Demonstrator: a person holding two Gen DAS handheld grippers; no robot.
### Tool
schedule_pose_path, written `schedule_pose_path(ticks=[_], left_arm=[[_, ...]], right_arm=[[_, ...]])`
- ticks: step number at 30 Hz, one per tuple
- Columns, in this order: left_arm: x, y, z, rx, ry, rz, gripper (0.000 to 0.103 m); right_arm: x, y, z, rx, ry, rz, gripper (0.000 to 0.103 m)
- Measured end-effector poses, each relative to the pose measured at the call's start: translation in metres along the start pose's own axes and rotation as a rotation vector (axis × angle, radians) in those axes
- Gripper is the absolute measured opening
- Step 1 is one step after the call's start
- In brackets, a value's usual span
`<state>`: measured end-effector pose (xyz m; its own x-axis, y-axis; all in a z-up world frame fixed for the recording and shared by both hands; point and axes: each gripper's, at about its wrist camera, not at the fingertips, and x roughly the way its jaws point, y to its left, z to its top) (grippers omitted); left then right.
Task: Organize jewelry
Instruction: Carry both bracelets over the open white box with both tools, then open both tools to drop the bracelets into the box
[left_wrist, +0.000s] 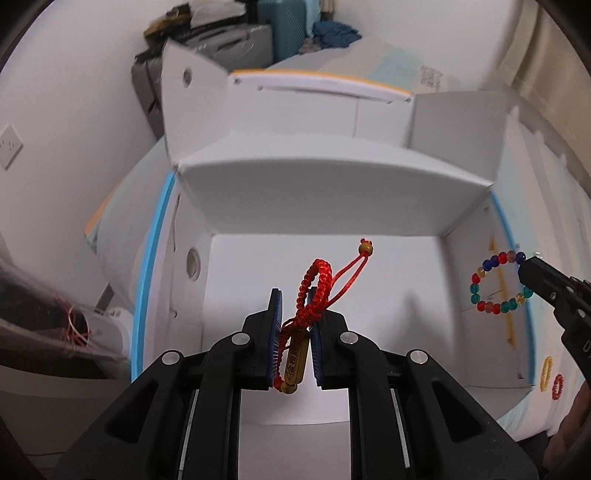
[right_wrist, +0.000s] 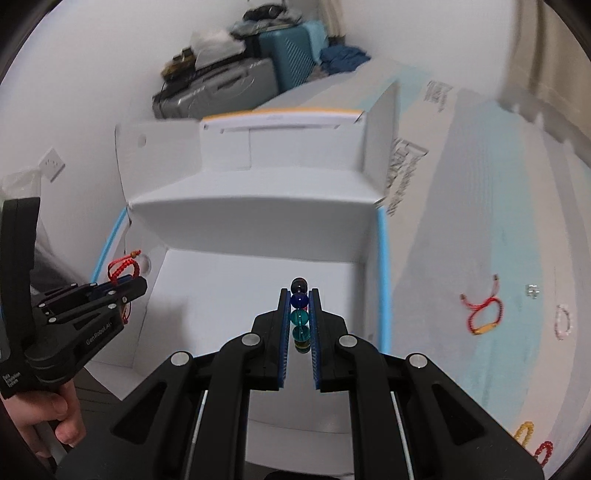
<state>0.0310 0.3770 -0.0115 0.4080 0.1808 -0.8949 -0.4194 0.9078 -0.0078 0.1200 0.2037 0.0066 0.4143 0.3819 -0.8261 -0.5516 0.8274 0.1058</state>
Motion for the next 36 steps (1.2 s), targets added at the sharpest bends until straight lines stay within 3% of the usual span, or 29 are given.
schedule_pose_path(ticks=[12, 20, 28, 31, 36], left_arm=[[0.068, 0.018, -0.007, -0.018, 0.223, 0.009, 0.014], [0.089, 0.019, -0.012, -0.011, 0.287, 0.035, 0.014], [0.083, 0.02, -0.012, -0.014, 0.268, 0.051, 0.018], [0.078, 0.02, -0.013, -0.014, 0.241, 0.059, 0.035], [0.065, 0.018, -0.016, -0.011, 0.198, 0.055, 0.047]], right_arm=[[0.061, 0.007, -0.006, -0.025, 0.183, -0.017, 0.009], [0.08, 0.006, -0.016, -0.023, 0.243, -0.03, 0.009], [0.084, 0.009, -0.017, -0.025, 0.256, -0.041, 0.011], [0.083, 0.01, -0.016, -0.023, 0.253, -0.041, 0.012], [0.073, 0.011, -0.017, -0.023, 0.224, -0.05, 0.038]])
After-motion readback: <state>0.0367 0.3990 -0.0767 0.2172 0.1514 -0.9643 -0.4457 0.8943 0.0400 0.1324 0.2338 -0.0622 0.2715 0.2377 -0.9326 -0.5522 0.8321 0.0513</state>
